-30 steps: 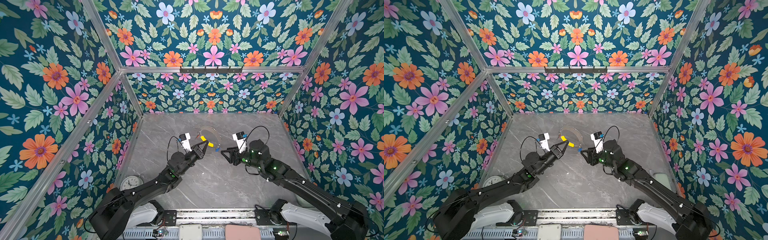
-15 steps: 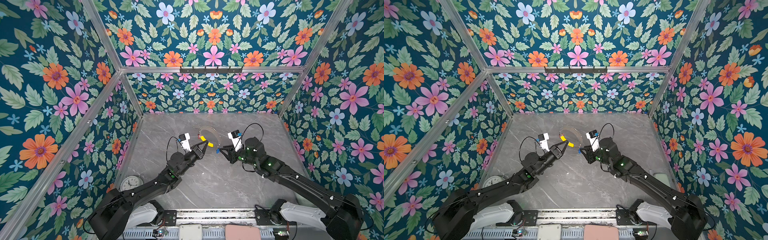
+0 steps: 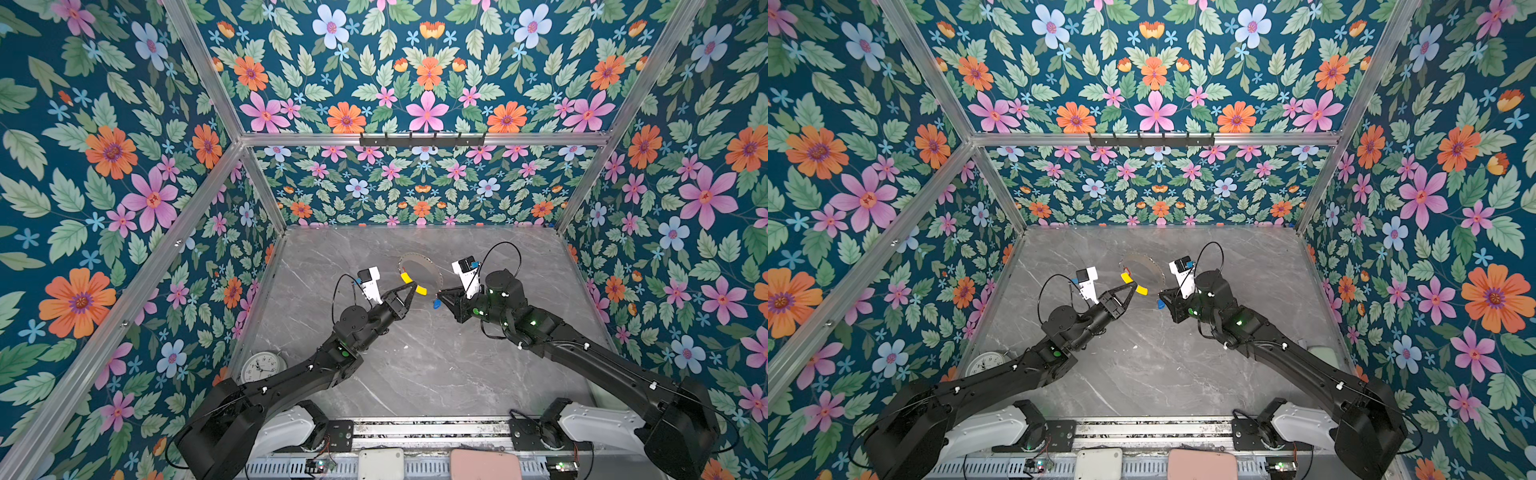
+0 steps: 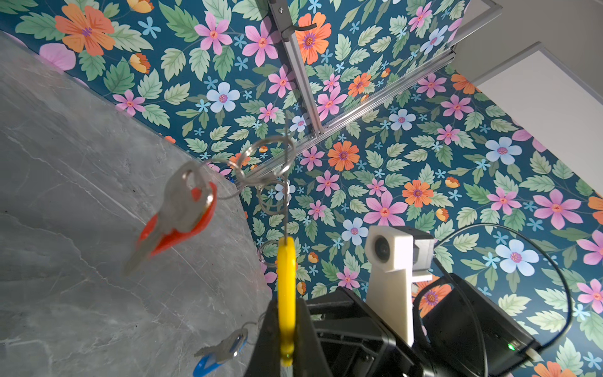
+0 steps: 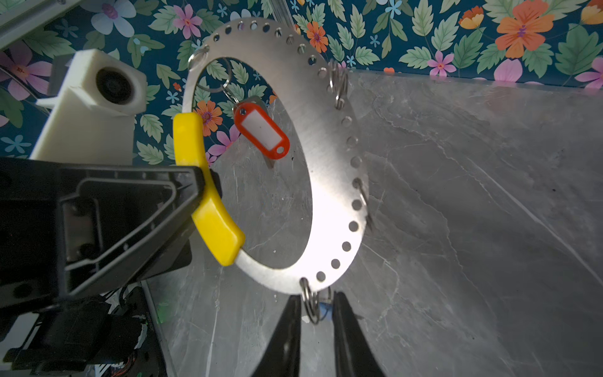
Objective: Remove the keys from the keyring
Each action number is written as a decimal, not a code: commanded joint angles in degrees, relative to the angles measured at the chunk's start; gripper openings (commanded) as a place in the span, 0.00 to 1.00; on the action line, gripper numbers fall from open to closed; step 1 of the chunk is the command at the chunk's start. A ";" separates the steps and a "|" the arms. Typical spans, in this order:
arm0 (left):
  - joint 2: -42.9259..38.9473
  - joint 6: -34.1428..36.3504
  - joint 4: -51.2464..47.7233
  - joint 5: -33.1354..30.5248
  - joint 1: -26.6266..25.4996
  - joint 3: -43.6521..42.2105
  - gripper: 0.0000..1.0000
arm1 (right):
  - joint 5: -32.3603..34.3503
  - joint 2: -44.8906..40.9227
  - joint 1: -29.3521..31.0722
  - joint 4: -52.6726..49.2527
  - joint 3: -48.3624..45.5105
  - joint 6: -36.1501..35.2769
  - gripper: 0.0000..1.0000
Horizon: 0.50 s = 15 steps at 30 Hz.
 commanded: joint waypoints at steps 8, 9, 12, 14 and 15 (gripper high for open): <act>-0.44 0.47 2.40 -0.20 0.02 -0.23 0.00 | -0.54 -0.11 0.11 2.26 -0.30 -1.04 0.03; -0.42 0.50 2.42 -0.25 0.02 -0.28 0.00 | -0.56 -0.12 0.11 2.16 -0.29 -1.07 0.00; -0.29 0.42 2.31 -0.42 -0.06 -0.37 0.00 | -0.90 -0.27 0.09 1.41 -0.08 -1.45 0.00; -0.20 0.28 2.11 -0.60 -0.05 -0.46 0.00 | -0.93 -0.70 0.07 0.65 0.15 -1.64 0.00; -0.13 0.15 1.89 -0.58 -0.04 -0.54 0.00 | -0.91 -1.00 0.10 0.57 -0.03 -1.72 0.00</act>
